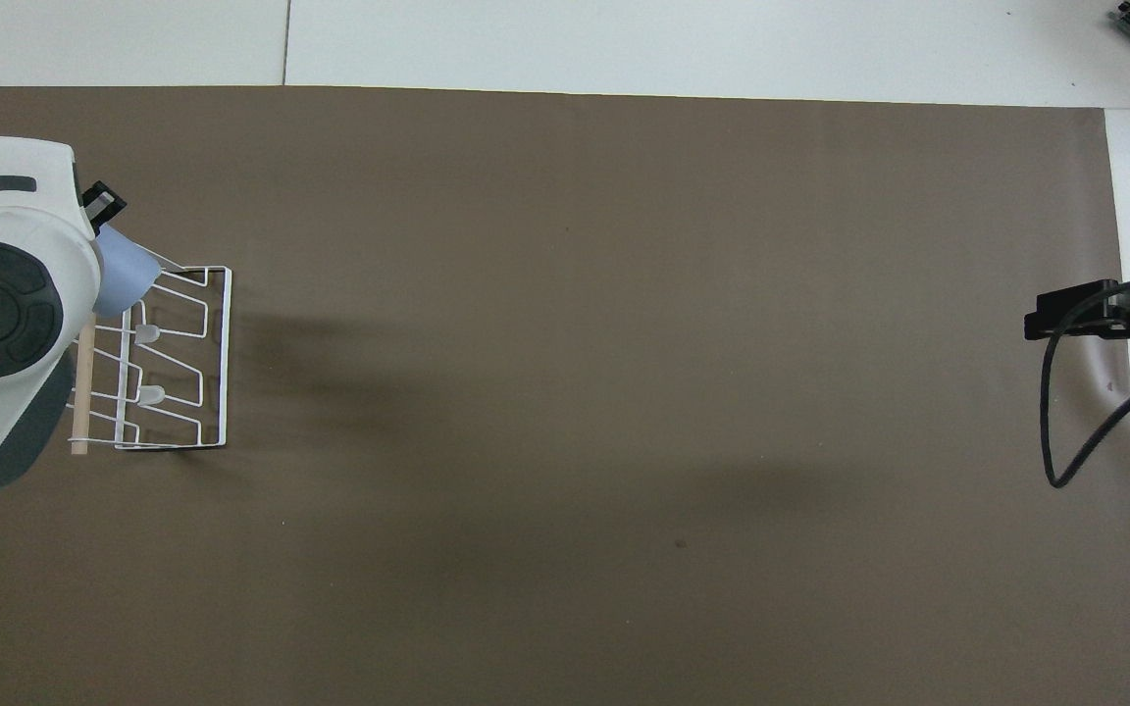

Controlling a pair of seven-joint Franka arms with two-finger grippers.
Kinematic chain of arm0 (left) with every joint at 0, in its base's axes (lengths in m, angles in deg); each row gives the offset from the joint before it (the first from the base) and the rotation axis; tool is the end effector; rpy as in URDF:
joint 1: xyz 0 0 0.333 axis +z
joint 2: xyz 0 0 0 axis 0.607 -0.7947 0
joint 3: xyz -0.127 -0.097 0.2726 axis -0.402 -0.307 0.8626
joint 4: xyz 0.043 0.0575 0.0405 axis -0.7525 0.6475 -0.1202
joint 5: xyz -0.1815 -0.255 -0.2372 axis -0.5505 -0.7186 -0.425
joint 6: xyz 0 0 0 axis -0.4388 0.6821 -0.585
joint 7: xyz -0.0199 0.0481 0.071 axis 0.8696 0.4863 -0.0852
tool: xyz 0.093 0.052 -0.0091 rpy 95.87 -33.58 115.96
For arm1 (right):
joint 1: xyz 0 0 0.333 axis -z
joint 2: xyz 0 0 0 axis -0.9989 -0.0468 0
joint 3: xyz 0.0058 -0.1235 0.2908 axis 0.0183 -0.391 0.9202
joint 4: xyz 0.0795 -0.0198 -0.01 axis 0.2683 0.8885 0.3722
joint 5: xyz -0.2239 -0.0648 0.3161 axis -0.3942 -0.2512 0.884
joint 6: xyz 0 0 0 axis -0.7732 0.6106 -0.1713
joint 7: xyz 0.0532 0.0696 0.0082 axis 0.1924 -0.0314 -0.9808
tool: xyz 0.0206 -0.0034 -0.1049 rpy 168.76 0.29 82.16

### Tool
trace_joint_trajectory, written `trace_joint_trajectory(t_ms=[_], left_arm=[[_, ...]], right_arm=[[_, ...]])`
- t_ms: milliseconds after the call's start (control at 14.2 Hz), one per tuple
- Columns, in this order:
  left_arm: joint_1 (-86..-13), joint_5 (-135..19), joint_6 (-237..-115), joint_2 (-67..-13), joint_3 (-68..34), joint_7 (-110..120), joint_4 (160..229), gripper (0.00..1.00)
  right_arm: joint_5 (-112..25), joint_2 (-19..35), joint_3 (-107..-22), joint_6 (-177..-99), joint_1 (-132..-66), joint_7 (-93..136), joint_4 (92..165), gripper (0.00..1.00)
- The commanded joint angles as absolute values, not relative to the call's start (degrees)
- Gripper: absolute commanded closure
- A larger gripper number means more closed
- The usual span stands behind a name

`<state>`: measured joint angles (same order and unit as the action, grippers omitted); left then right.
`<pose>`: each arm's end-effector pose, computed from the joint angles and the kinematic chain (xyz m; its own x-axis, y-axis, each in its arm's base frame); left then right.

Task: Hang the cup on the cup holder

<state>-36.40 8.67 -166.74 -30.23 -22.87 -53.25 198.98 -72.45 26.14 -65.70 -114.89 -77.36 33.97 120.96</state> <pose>0.5805 -0.0649 0.5018 0.5836 0.5253 0.6193 0.6950 -0.7175 -0.0464 0.5426 -0.0303 0.6131 0.9905 -0.1351 0.0239 -0.1345 -0.9905 -0.0274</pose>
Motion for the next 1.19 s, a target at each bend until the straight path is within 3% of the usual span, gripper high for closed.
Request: trace_joint_trajectory(t_ms=[0,702,1123], left_arm=[[-37.46,10.79,-165.51,-30.83,-22.36,-54.56,198.18,1.0],[-38.34,13.42,-167.18,-30.65,-22.36,-58.68,202.4,1.0],[-39.57,15.09,-163.92,-32.32,-22.36,-62.35,197.04,1.0]], right_arm=[[-72.94,27.52,-65.38,-116.66,-77.21,37.49,123.07,0.0],[-72.94,27.61,-65.38,-117.36,-76.77,36.87,123.42,0.0],[-72.94,27.61,-65.38,-117.36,-76.42,31.87,123.42,0.0]])
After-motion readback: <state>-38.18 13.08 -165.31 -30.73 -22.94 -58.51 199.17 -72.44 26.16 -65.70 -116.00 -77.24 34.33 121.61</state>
